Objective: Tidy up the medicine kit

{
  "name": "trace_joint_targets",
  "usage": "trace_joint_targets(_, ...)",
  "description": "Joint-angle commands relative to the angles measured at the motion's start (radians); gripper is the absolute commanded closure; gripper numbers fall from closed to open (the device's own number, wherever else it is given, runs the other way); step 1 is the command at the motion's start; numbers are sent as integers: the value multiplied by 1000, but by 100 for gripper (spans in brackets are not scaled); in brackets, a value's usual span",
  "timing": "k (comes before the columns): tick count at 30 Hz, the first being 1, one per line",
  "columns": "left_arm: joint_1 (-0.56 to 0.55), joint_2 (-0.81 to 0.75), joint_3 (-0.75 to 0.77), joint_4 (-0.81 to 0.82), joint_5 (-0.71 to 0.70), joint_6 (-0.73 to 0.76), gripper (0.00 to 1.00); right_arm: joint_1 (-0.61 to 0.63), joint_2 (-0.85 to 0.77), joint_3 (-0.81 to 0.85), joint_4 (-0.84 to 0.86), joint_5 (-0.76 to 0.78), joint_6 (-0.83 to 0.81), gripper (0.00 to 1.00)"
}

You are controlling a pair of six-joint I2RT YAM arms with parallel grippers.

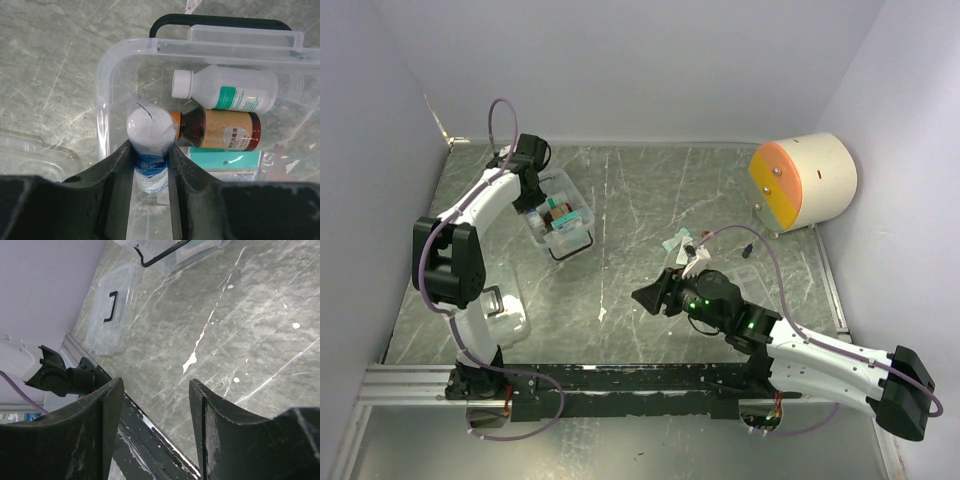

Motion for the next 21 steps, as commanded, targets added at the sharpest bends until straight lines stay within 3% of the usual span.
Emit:
trace_joint_targets(1,6,36,34,-39,-48,-18,58,2,2,10,-14,-3,-12,45)
trace_joint_targets(10,4,28,57,-70,-90,4,44,1,32,22,-9,4,-20,45)
trace_joint_targets(18,-17,-11,70,-56,-108,41,61,2,68,38,-4,1,-16,45)
trace_joint_targets(21,-39,-19,78,-63,-113,54,61,3,65,42,-25,22,-16,45)
